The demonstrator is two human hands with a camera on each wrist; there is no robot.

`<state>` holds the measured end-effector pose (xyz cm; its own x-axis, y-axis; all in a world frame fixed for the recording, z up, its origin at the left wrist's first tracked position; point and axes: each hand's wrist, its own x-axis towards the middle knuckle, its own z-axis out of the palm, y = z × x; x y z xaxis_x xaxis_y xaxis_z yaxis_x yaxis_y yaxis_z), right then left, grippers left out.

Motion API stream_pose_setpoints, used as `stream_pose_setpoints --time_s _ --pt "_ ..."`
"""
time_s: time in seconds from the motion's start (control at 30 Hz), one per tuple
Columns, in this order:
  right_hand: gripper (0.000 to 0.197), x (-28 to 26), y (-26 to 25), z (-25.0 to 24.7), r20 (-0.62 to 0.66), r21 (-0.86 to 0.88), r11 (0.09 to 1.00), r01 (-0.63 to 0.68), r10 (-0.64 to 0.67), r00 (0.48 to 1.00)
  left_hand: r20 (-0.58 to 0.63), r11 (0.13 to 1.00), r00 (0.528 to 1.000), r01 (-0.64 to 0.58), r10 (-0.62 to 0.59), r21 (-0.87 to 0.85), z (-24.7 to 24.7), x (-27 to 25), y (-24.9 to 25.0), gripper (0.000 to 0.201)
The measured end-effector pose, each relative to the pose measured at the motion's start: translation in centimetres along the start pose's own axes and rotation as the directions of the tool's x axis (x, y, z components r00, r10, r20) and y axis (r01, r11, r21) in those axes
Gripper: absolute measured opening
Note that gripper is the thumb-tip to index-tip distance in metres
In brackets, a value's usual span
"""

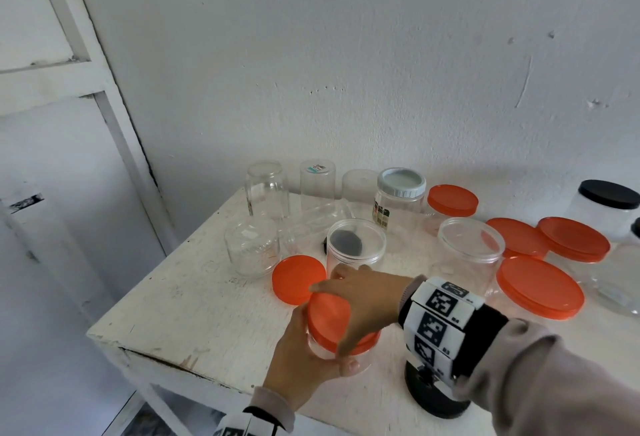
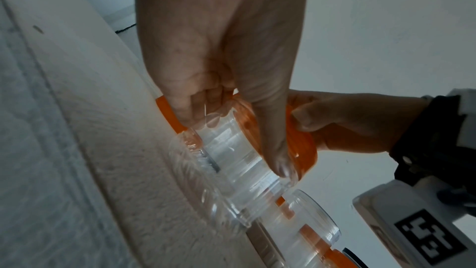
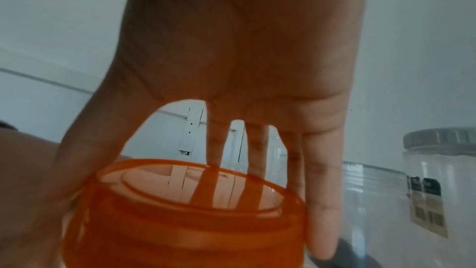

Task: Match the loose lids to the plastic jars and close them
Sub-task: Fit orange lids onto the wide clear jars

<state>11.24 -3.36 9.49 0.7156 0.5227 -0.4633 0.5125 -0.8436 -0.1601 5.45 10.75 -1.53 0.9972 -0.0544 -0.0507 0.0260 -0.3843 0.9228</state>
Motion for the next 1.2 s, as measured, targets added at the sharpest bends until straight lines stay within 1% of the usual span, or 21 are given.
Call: stream_pose_setpoints --time_s 0.13,0.3,0.37,0.43,0.5,0.57,0.6,0.63,0.7,0.73,0.77,0.83,0.93,1.13,1.2 --pt "0.103 0.2 0.2 0.1 -0.058 -0.016 1.000 0.026 -0.027 0.998 -0.001 1.000 1.000 0.000 0.000 -0.008 0.1 -0.1 -0.1 0.100" --pt "0.100 0.1 -0.1 0.7 -0.115 -0.048 0.999 -0.016 0.011 0.993 0.005 1.000 1.000 0.001 -0.001 0.008 0.0 -0.2 0.1 0.107" --pt "0.096 -0.1 -0.3 1.2 -0.176 -0.029 0.998 -0.060 0.054 0.983 0.003 1.000 1.000 -0.002 0.002 0.009 0.1 -0.2 0.0 0.102" --pt "0.092 -0.4 -0.9 1.9 -0.247 -0.006 0.992 -0.123 0.117 0.962 -0.009 1.000 1.000 -0.008 0.008 0.017 0.2 -0.2 -0.1 0.098" --pt "0.091 -0.3 -1.4 2.4 -0.283 0.006 0.987 -0.163 0.158 0.946 -0.015 0.999 1.000 0.004 -0.003 0.036 0.3 -0.2 -0.1 0.099" --pt "0.092 -0.2 -1.5 2.5 -0.282 0.000 0.986 -0.169 0.162 0.946 -0.012 0.999 1.000 0.007 -0.007 0.031 0.2 -0.1 -0.1 0.099" --pt "0.093 -0.2 -1.2 2.3 -0.260 0.006 0.987 -0.160 0.156 0.953 -0.009 0.999 1.000 0.003 -0.002 0.037 0.2 -0.1 -0.1 0.098" --pt "0.094 -0.2 -0.8 2.0 -0.216 0.028 0.990 -0.138 0.141 0.966 -0.008 0.999 1.000 -0.004 0.004 0.047 0.2 0.0 -0.1 0.098" --pt "0.097 -0.3 0.0 1.2 -0.083 0.084 0.994 -0.068 0.075 0.994 -0.007 0.999 1.000 -0.014 0.015 0.042 0.2 0.1 -0.2 0.099" --pt "0.099 -0.3 0.4 0.9 -0.035 0.089 0.995 -0.034 0.038 0.999 -0.005 0.999 1.000 -0.015 0.015 0.035 0.2 0.1 -0.2 0.099" --pt "0.101 -0.2 0.6 0.7 -0.019 0.081 0.997 -0.007 0.009 1.000 -0.004 0.999 1.000 -0.013 0.013 0.029 0.3 0.1 -0.2 0.100" --pt "0.101 -0.1 0.7 0.7 -0.051 0.060 0.998 0.022 -0.019 0.999 -0.006 1.000 1.000 -0.008 0.008 0.016 0.3 0.1 -0.3 0.101" --pt "0.100 0.0 0.8 1.2 -0.105 0.019 0.999 0.032 -0.030 0.994 -0.001 1.000 1.000 -0.002 0.002 0.020 0.3 0.1 -0.4 0.103" --pt "0.098 0.0 0.3 2.4 -0.215 0.002 0.999 -0.034 0.033 0.976 0.020 1.000 1.000 -0.003 0.004 -0.017 0.2 -0.1 -0.4 0.093" --pt "0.097 0.0 0.0 2.7 -0.238 0.013 0.998 -0.065 0.066 0.969 0.020 0.999 1.000 0.004 -0.004 -0.032 0.1 -0.2 -0.3 0.097"
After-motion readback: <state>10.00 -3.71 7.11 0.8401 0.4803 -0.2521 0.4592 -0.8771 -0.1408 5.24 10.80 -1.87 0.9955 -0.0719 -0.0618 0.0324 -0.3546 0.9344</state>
